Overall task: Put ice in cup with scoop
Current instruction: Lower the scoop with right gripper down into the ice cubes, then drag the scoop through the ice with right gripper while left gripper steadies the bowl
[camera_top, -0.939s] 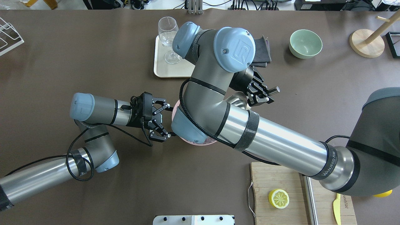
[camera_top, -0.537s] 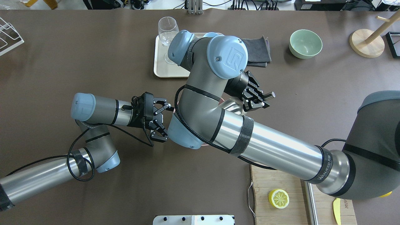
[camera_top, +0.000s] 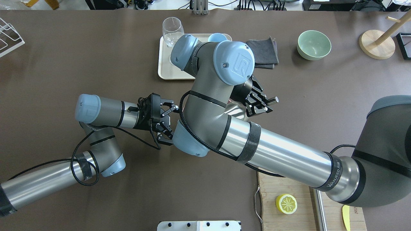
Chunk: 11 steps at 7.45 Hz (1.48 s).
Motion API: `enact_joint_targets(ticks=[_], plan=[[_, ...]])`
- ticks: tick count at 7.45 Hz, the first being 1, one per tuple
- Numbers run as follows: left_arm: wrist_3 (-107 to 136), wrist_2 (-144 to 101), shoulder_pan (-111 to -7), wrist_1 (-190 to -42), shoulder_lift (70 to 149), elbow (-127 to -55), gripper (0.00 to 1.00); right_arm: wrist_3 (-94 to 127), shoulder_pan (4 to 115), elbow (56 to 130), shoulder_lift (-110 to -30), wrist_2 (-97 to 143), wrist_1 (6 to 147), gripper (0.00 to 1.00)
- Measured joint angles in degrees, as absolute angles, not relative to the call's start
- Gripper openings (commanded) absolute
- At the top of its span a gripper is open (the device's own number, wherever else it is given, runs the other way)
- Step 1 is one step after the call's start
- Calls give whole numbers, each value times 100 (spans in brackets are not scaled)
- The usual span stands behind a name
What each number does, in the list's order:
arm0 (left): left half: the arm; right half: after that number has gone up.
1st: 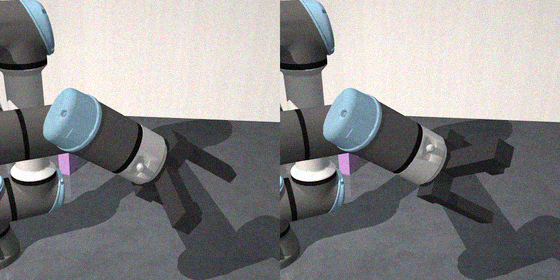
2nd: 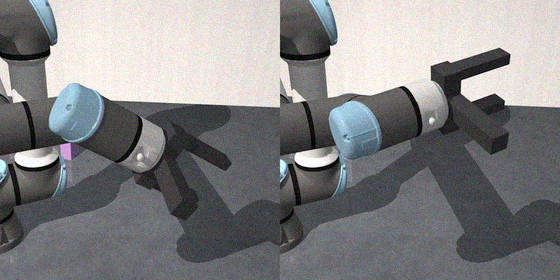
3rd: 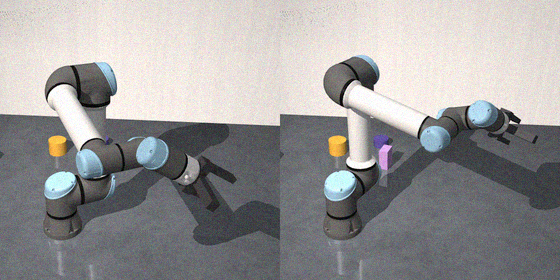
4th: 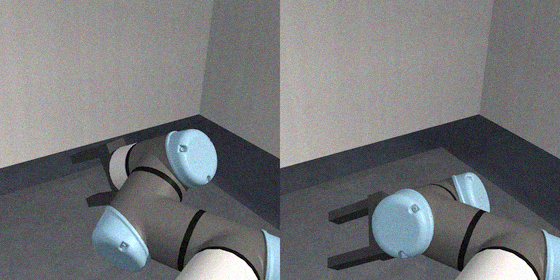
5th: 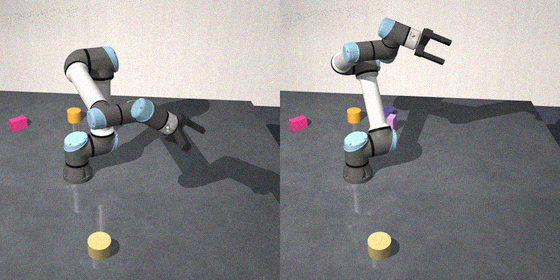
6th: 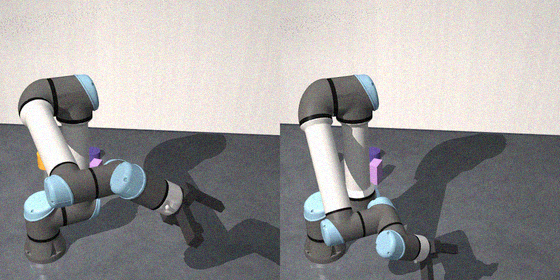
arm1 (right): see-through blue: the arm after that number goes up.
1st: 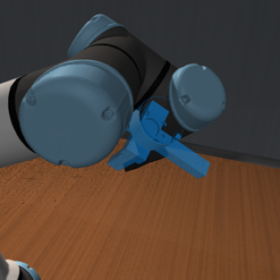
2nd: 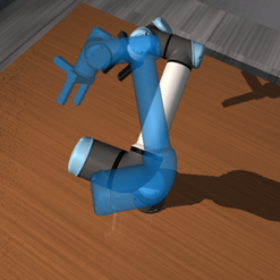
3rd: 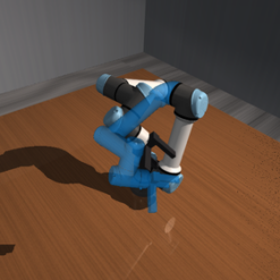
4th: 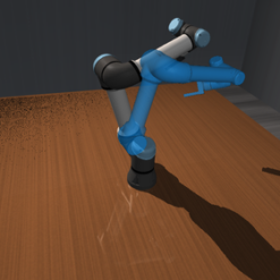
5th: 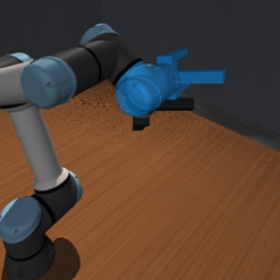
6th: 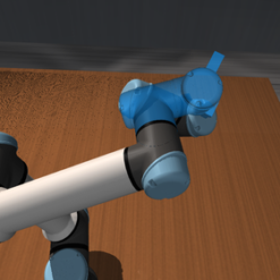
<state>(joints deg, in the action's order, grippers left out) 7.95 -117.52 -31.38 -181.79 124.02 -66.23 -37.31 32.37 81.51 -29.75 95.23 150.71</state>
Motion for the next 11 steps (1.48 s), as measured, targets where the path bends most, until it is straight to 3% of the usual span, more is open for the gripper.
enact_joint_targets(ticks=[4, 11], plan=[[795, -11751, -3138, -18102, 12421, -6669, 99, -3489, 3234, 8237, -3107, 9609, 14641, 0], [786, -11756, -3138, -17938, 12441, -6721, 99, -2648, 3234, 9100, -3725, 9684, 14032, 0]])
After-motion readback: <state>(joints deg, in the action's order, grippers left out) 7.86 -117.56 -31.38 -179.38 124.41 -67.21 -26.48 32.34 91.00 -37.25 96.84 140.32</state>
